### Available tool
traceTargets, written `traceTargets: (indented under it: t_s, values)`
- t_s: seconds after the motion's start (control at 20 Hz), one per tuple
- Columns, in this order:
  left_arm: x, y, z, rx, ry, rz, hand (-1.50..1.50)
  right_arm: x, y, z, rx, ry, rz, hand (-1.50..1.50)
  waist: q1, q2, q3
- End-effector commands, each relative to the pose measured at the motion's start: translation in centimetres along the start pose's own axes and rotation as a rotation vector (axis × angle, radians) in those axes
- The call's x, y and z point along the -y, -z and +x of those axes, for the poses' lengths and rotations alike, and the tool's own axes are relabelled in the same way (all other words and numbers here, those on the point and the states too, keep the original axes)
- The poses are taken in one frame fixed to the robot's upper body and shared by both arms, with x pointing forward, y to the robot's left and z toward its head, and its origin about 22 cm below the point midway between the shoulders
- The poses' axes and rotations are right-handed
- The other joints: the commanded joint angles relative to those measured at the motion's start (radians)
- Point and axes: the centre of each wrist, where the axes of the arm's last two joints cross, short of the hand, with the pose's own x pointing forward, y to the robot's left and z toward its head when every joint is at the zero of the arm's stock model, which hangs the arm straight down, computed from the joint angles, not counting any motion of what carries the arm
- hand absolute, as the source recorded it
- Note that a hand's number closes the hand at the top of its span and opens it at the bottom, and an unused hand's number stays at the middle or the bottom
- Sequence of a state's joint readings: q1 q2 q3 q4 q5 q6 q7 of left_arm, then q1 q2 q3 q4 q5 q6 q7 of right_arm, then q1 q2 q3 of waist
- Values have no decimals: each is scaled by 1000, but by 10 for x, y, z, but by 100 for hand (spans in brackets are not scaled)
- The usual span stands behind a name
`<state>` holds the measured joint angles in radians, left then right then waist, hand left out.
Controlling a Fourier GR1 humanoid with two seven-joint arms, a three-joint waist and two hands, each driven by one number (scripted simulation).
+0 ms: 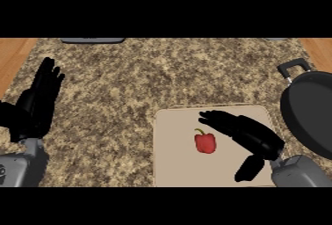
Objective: Pick the bell pepper from the tray and place it in the pot
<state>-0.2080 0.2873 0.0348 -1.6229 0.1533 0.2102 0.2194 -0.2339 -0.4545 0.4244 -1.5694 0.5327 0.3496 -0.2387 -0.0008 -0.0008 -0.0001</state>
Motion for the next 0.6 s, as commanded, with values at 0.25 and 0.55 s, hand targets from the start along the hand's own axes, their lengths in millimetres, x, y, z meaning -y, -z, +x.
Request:
traceTargets:
  t_s: [0.25, 0.55]
  values:
    - [-16, 4, -4, -10, 4, 9, 0, -9, 12, -4, -94, -58, -25, -150, 1, 1, 0]
    - [-11, -5, 5, 4, 13, 5, 0, -42, 15, -12, -74, -54, -6, -150, 2, 0, 0]
